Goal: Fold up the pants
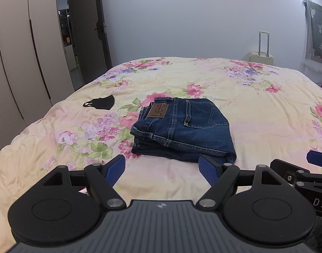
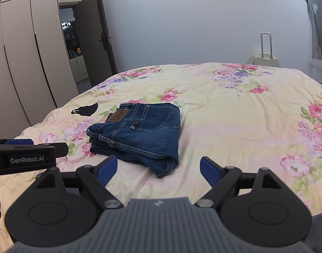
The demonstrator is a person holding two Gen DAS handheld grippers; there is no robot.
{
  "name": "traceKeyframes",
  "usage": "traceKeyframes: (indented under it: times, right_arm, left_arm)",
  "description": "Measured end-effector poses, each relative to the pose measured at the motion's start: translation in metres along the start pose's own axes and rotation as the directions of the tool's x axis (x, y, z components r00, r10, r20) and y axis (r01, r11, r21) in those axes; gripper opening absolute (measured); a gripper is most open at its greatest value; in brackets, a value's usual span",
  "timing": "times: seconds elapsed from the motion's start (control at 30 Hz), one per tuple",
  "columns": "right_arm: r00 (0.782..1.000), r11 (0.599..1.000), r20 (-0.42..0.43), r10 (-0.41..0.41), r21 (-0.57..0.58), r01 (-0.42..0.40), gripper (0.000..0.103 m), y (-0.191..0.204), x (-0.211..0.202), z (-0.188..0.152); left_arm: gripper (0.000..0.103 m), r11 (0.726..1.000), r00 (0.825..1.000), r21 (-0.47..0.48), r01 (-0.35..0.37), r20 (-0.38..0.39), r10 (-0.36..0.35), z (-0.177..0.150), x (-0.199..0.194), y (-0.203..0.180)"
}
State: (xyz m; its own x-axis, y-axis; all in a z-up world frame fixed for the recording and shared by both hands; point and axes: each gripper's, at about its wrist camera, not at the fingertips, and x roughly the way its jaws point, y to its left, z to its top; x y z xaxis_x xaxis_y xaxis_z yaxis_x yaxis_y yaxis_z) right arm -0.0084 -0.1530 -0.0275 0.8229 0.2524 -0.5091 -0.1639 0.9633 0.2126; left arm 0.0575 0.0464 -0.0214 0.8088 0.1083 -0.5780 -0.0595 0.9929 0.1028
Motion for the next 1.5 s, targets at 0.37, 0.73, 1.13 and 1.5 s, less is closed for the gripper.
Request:
traceKeyframes:
  times: [0.37,0.73,1.13,1.5]
  right_arm:
    - [1.000,1.000,-0.003,0.006,-0.001,-0.006,0.082,-0.0001,-0.0013,-0.0010]
    - [1.000,1.000,-0.007,0.006,0.002,-0.006,0.082,-0.0012,-0.0015,-0.0006]
    - [1.000,1.000,-0.003,0.003,-0.003,-0.003,0.082,-0.0006,-0.0024,-0.0015]
    - [1.000,1.000,0.002,0.004,-0.008,-0.004,0.082,0.0012,-0.0052,-0.0008]
  left_arm:
    - [0.093,1.000,1.000,0.005,0.006,-0.009,-0.006,-0.0034,0.0019,0.0004]
    - [0.093,1.000,1.000,0.008,0.008,-0.012,-0.008,-0.0034,0.0032,-0.0020]
    - [0.093,1.000,1.000,0.010,0.012,-0.007,-0.012,-0.0041,0.0007,-0.0028]
    - [0.093,1.000,1.000,0.012,0.015,0.003,-0.015,-0.0001,-0.0036,-0.0027]
